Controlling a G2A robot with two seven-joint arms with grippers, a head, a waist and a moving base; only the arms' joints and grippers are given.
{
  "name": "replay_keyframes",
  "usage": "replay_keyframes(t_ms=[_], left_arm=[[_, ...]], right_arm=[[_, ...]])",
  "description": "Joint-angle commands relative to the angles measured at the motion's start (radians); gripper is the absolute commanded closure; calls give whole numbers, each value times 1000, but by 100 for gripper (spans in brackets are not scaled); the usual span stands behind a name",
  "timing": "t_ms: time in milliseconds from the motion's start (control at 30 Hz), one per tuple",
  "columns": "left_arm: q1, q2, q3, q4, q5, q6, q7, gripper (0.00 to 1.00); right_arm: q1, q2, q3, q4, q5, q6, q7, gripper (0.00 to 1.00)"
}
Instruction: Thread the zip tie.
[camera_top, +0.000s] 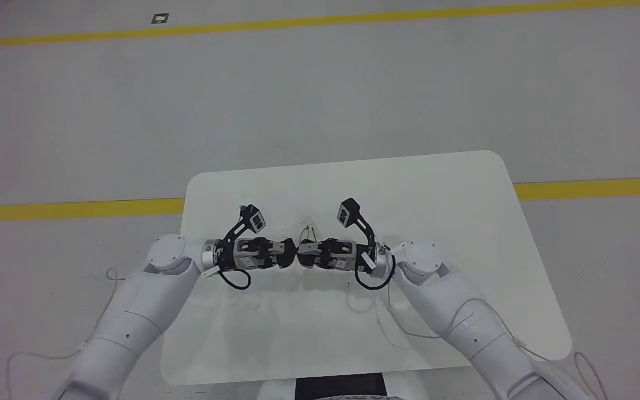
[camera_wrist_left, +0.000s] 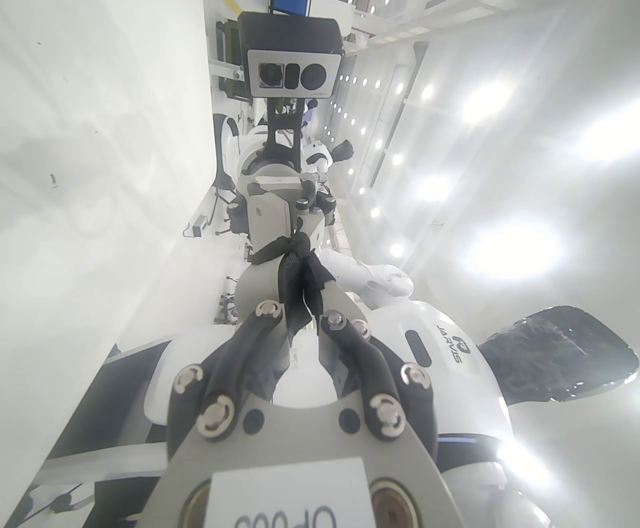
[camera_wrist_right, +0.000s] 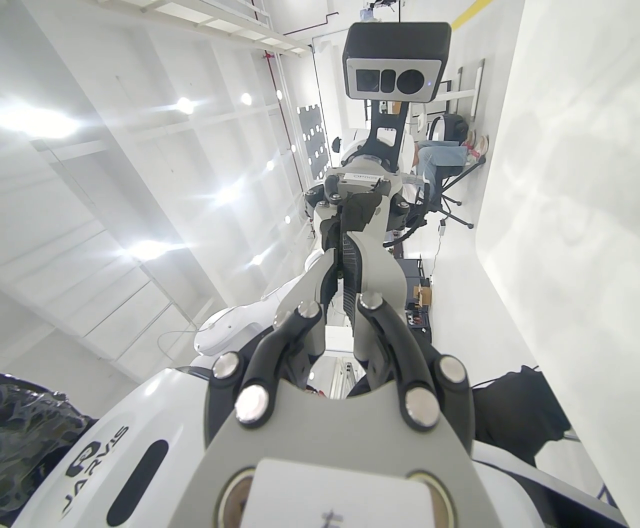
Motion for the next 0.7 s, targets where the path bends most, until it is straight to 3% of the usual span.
replay_keyframes(t_ms=[0,200,233,267,567,667], left_arm=[[0,0,0,0,0,0,-1,100],[-1,-1,0,5,-3,-2,-4,100],[0,-1,0,6,-5,-4,-5,100],[0,-1,-1,7,-6,-5,-6,100],[12,4,-22,11,-20,-12,-14,100],[6,4,-20,-11,-9,-22,-22,100]], right_arm=[[0,0,-1,0,0,0,-2,100],[1,1,-2,2,-4,-2,-9,100],[2,2,-1,2,-6,-3,-13,59],[0,2,2,1,-7,-6,-18,0],[-62,21,70,-27,16,-57,-52,0],[-73,23,77,-30,25,-65,-59,0]])
